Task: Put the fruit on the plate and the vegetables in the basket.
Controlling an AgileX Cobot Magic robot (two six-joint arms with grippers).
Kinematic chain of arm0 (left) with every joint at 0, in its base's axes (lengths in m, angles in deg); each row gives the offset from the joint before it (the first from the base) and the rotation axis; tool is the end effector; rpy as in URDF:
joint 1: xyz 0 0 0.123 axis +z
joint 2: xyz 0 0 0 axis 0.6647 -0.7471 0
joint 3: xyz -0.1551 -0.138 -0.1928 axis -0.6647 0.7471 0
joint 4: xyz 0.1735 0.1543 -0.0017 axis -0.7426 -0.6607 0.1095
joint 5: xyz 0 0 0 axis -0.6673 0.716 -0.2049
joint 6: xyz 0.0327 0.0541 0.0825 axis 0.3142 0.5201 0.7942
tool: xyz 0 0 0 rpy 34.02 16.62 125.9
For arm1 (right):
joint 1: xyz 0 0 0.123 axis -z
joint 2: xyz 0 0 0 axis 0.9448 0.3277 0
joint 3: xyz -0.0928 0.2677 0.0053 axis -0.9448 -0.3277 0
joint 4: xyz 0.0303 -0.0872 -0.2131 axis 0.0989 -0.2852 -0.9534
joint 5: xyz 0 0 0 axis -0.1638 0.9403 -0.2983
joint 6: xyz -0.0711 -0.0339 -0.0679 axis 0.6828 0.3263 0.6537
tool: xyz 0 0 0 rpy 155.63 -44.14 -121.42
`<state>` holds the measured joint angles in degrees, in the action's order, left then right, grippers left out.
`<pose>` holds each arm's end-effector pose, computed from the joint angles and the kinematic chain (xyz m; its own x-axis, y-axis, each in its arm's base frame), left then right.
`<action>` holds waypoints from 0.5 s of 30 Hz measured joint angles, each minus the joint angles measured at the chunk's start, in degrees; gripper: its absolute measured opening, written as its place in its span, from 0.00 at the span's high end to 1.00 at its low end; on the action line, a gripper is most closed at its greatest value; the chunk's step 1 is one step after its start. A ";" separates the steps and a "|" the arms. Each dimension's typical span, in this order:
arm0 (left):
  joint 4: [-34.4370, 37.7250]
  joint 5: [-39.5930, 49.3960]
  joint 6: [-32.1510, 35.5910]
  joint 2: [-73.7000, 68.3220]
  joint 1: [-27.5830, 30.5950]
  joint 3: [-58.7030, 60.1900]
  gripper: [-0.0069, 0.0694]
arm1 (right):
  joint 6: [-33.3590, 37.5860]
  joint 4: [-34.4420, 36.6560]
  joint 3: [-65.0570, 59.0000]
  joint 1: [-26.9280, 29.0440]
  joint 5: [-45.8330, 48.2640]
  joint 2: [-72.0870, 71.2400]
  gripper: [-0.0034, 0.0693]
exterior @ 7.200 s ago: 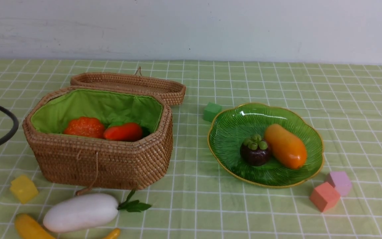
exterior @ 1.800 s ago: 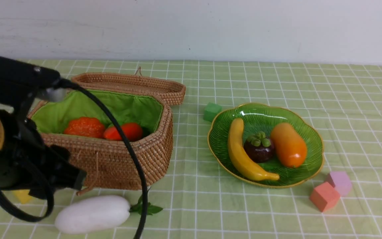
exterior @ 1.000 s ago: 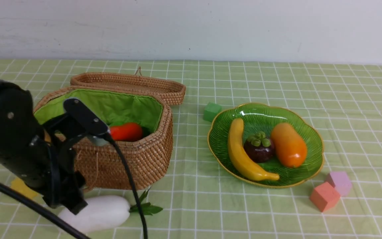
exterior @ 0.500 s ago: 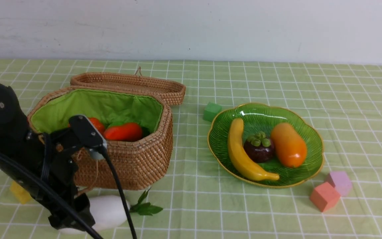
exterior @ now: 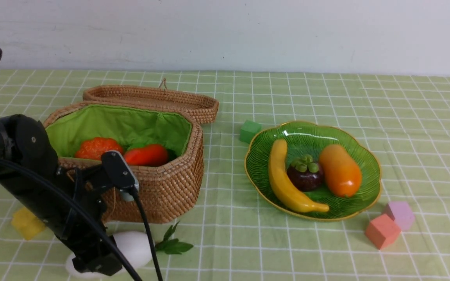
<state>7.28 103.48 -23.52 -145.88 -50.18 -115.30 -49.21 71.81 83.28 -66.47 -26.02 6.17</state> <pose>0.2771 -0.0650 0.1803 -0.5669 0.7671 -0.3005 0.8068 0.5906 -0.0145 0.0449 -0.0101 0.1680 -0.3296 -0.0729 -0.9413 0.1061 0.9878 -0.1137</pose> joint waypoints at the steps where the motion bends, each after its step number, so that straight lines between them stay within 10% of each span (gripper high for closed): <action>1: 0.00 0.05 0.04 -0.35 0.00 0.00 0.10 | 0.00 0.00 0.00 0.00 0.00 0.00 0.62; 15: 0.97 5.46 0.04 -1.03 0.00 0.00 0.21 | 0.00 0.00 0.00 0.00 0.00 0.00 0.62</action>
<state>8.25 108.94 -23.48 -146.90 -50.18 -115.30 -49.21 71.81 83.28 -66.47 -26.02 6.17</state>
